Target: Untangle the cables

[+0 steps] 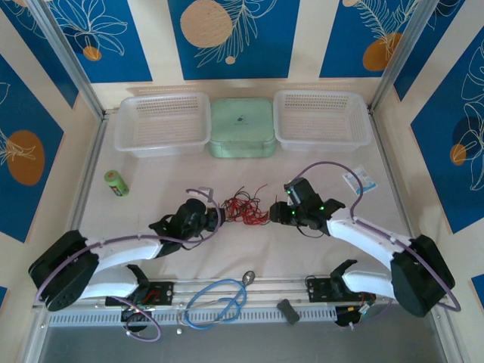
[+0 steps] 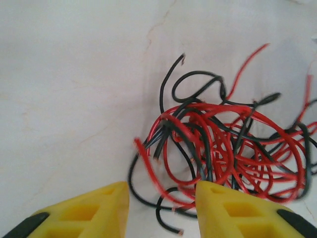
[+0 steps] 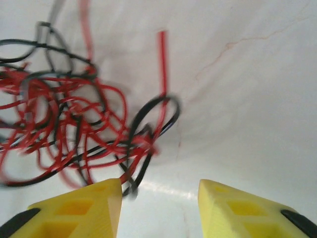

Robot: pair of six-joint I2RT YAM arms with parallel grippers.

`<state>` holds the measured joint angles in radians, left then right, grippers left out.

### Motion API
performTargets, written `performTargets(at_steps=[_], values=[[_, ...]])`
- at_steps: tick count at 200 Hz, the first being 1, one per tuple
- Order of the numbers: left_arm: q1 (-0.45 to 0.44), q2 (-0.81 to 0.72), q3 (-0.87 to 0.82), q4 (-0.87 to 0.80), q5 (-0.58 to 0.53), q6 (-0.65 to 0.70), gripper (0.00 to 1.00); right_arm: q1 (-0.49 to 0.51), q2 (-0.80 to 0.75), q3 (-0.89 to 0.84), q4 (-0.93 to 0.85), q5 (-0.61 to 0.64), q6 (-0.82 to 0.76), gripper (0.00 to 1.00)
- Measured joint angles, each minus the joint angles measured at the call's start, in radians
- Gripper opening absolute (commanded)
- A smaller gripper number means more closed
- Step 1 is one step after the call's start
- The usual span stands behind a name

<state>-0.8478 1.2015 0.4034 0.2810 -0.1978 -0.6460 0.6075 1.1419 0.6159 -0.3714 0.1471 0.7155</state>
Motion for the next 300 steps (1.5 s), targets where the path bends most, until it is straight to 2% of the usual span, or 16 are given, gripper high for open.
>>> performTargets(at_steps=[18,46,80,108,126,160,203,218,236,277,290,300], values=[[-0.002,-0.069,0.001,-0.056,-0.016,0.011,0.62,0.008,-0.059,0.057,-0.091,-0.016,0.064,0.56],[-0.002,-0.149,0.013,-0.154,-0.033,0.022,0.82,0.008,-0.09,0.075,-0.152,-0.106,0.219,0.54],[-0.002,-0.114,0.186,-0.333,-0.064,0.041,0.91,0.008,-0.055,0.014,-0.076,-0.224,0.461,0.49],[0.002,0.008,0.4,-0.445,-0.092,-0.002,0.92,0.008,0.0,0.001,0.003,-0.234,0.617,0.48],[0.013,0.086,0.481,-0.484,-0.088,-0.047,0.92,0.011,0.031,0.006,0.028,-0.219,0.686,0.49],[0.051,0.249,0.536,-0.537,-0.037,-0.113,0.92,0.015,0.103,0.016,0.06,-0.192,0.783,0.48],[0.076,0.42,0.569,-0.538,0.039,-0.124,0.9,0.041,0.208,0.019,0.115,-0.173,0.849,0.48],[0.076,0.453,0.571,-0.502,0.065,-0.119,0.87,0.042,0.253,0.034,0.127,-0.171,0.849,0.47],[0.076,0.485,0.575,-0.451,0.095,-0.111,0.74,0.042,0.304,0.058,0.148,-0.169,0.843,0.37],[0.076,0.516,0.547,-0.335,0.154,-0.119,0.17,0.043,0.371,0.085,0.177,-0.154,0.804,0.01],[0.076,0.505,0.512,-0.31,0.151,-0.121,0.05,0.036,0.37,0.087,0.172,-0.145,0.783,0.0],[0.076,0.482,0.484,-0.307,0.143,-0.107,0.01,0.03,0.366,0.089,0.164,-0.135,0.763,0.0]])
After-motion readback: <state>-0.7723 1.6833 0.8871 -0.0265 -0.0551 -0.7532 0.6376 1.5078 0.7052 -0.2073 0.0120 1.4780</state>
